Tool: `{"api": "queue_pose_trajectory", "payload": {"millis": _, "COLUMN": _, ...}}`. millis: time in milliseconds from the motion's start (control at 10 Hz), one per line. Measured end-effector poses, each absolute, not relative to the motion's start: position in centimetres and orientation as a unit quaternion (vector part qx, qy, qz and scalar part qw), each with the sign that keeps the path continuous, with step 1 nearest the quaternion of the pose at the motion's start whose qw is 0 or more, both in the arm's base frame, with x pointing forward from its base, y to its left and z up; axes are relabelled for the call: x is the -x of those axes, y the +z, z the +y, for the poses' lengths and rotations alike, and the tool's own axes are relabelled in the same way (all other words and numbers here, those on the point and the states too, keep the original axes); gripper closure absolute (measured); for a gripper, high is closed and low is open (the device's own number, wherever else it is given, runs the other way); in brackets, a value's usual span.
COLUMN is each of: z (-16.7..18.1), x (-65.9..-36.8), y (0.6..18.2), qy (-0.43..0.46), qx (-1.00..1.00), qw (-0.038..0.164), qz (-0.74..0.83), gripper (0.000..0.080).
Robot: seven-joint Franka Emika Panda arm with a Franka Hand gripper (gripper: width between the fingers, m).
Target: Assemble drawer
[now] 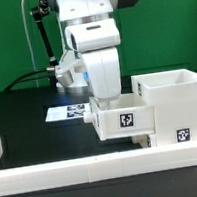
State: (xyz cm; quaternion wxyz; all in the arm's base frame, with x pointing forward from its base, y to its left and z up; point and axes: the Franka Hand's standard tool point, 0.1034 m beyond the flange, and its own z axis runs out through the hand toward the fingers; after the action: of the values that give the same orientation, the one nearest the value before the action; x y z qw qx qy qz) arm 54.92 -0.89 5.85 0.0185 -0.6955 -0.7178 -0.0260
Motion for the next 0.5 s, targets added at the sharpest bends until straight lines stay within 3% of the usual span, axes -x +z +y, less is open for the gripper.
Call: {"api": "queue_pose_trajectory", "payload": {"millis": 500, "z": 0.2, "x": -54.8, "y": 5.8, "qy": -0.025, "qx": 0.703, "qw": 0.021, "qz": -0.711, "gripper": 0.0757}}
